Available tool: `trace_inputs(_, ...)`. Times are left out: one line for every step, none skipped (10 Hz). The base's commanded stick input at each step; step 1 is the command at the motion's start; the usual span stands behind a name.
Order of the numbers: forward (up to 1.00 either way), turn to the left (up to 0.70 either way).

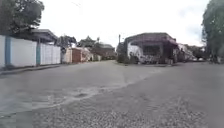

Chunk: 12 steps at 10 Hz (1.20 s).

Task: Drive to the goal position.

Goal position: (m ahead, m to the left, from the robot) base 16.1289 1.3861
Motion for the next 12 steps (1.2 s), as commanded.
trace_inputs(1.0,0.01)
trace_inputs(1.0,0.01)
trace_inputs(1.0,0.01)
trace_inputs(1.0,0.01)
trace_inputs(1.0,0.01)
trace_inputs(1.0,0.01)
trace_inputs(1.0,0.01)
trace_inputs(1.0,-0.22)
trace_inputs(1.0,-0.39)
trace_inputs(1.0,-0.39)
trace_inputs(1.0,-0.32)
trace_inputs(1.0,-0.05)
